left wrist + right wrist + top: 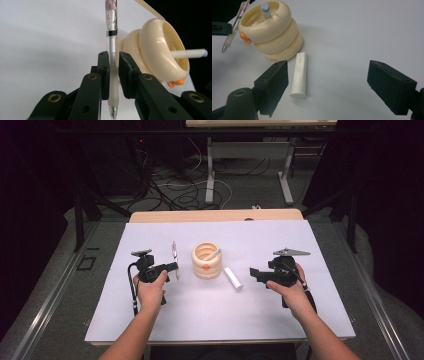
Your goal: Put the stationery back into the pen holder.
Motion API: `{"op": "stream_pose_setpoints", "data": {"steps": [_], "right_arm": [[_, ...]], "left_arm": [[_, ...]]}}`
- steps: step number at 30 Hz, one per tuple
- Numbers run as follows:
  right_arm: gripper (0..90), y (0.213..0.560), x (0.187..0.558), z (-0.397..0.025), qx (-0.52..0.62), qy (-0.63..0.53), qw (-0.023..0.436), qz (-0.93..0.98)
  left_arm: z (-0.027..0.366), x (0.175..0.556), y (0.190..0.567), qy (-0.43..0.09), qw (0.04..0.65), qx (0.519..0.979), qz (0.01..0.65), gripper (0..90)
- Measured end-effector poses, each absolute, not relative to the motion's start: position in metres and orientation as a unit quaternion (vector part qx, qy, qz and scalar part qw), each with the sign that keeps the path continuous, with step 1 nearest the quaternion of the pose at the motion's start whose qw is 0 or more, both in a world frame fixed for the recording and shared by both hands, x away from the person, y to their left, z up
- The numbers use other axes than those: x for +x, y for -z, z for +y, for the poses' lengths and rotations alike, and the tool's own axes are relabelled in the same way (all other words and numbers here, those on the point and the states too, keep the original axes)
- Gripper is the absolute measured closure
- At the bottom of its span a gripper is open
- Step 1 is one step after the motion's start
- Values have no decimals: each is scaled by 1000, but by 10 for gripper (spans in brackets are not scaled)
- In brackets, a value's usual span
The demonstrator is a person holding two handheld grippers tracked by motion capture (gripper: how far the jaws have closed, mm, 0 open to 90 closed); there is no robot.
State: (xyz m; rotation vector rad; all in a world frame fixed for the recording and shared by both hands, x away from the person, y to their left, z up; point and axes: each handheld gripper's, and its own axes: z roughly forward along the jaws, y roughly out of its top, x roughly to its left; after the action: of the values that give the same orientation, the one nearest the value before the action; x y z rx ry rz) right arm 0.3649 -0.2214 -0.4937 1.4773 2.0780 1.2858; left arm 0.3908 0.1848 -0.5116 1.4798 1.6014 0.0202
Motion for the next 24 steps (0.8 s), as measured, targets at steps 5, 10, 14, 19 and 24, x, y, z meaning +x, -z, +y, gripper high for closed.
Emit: {"op": "stream_pose_setpoints", "data": {"steps": [5,10,14,19,24], "right_arm": [[170,494,365,-221,511,-446,144,721],[170,493,365,-222,512,-447,143,720],[170,492,365,-222,512,-447,143,720],[170,493,365,-222,512,-448,144,719],[170,493,365,-222,514,-447,142,719]], "left_arm": [[175,384,493,-72,449,654,605,800],[164,376,480,-119,437,702,550,801],[156,370,472,-167,432,725,510,801],[149,365,466,-226,428,739,469,801],[143,360,463,-264,425,745,441,802]]}}
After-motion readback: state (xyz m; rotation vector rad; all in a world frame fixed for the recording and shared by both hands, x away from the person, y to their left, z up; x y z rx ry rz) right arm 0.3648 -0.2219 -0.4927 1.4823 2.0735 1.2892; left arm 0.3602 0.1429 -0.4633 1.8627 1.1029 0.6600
